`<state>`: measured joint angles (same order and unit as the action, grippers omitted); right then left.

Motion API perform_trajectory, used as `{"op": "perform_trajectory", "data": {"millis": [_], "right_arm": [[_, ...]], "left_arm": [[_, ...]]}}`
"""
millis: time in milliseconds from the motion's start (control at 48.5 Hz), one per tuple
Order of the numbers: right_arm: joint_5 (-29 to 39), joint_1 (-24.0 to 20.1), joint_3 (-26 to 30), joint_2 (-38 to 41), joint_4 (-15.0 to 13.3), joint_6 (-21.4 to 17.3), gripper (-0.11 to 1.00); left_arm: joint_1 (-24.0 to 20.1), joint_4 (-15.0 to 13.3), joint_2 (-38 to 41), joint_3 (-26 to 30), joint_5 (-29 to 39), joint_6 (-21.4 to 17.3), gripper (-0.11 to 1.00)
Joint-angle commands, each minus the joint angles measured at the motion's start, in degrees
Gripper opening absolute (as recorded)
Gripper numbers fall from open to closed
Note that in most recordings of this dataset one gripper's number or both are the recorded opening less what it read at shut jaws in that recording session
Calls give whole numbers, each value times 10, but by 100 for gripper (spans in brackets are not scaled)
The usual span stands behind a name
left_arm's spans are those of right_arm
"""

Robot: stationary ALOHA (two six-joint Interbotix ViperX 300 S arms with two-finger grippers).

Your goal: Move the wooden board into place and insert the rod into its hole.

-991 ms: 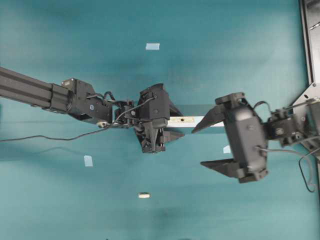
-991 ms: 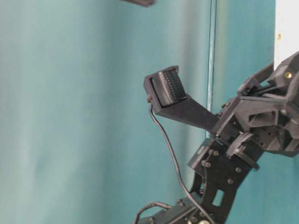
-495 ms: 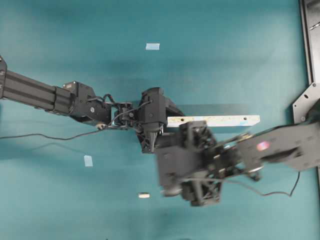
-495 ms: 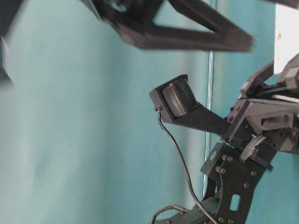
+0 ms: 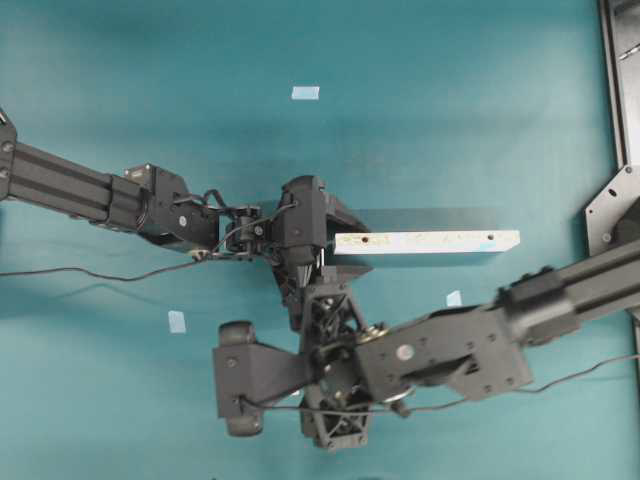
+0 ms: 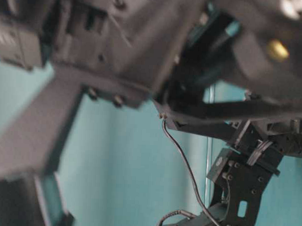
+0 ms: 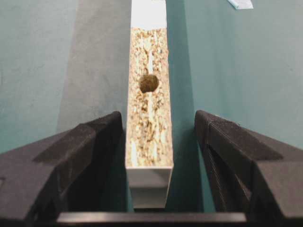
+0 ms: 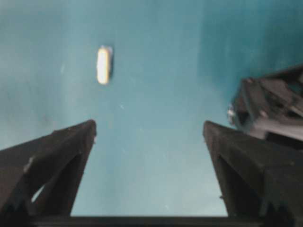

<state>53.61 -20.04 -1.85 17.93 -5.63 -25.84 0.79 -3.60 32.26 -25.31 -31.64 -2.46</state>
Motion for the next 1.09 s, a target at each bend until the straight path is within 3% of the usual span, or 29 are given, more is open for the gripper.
{"op": "perform_trajectory", "data": {"millis": [0,413,681,1073], "right_arm": [[-4,-2,21,3,8,-2,98],[-28,-1,54,54,11,0,92],[-25,0,91,86,58,0,85],[-11,5,101,101,59,0,84]], "left_arm": [[-9,-2,0,-13,5,-2,70],[-9,-2,2,-18,-3,-2,70],[-8,-2,-1,-18,-3,-2,70],[-4,-3,-2,-18,-3,-2,70]]}}
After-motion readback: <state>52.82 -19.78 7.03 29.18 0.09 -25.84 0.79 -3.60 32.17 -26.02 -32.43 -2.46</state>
